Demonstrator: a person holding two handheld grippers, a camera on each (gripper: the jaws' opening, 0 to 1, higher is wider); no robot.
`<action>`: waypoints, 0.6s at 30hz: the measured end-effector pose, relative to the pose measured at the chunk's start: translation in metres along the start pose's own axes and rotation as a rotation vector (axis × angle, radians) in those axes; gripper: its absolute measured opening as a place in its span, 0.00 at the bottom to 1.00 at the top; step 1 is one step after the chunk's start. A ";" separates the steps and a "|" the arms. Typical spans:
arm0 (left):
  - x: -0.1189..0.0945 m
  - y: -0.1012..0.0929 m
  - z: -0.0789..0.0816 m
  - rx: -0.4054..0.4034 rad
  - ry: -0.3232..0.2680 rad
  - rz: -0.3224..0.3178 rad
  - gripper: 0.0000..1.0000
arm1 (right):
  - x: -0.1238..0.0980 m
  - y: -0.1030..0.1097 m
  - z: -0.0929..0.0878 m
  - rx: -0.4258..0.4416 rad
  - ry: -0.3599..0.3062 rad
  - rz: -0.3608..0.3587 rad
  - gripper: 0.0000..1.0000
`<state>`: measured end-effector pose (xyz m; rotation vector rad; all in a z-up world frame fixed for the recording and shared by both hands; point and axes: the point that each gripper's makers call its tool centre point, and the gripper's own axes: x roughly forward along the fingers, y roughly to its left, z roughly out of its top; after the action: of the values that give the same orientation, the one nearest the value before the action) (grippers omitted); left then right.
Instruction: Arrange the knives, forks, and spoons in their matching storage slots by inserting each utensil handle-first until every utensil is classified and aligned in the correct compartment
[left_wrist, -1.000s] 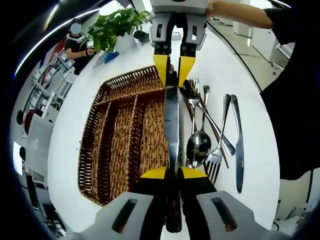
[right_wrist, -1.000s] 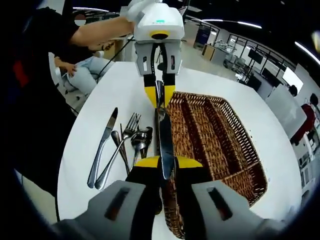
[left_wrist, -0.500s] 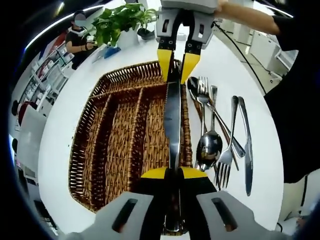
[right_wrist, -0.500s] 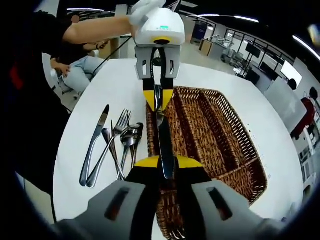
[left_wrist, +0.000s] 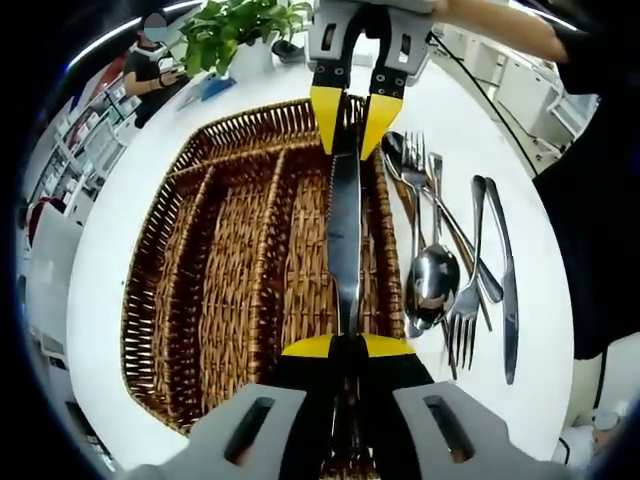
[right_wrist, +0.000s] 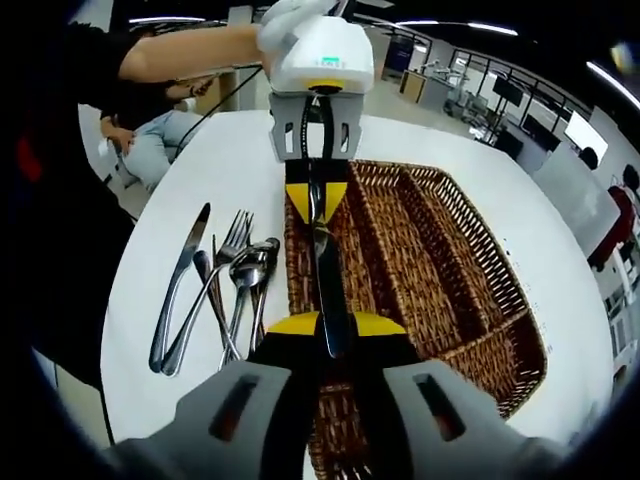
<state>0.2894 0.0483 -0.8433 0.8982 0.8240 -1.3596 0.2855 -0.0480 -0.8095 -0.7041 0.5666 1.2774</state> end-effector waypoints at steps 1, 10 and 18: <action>0.001 -0.001 -0.001 -0.002 0.006 -0.010 0.08 | 0.001 0.000 -0.001 0.005 0.002 0.004 0.09; 0.009 -0.002 -0.007 -0.005 0.058 -0.068 0.08 | 0.014 0.003 -0.012 0.063 0.022 0.048 0.10; 0.017 -0.004 -0.010 -0.013 0.107 -0.114 0.08 | 0.017 0.003 -0.016 0.105 0.034 0.084 0.10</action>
<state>0.2866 0.0501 -0.8634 0.9324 0.9779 -1.4125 0.2860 -0.0479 -0.8331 -0.6212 0.6914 1.3054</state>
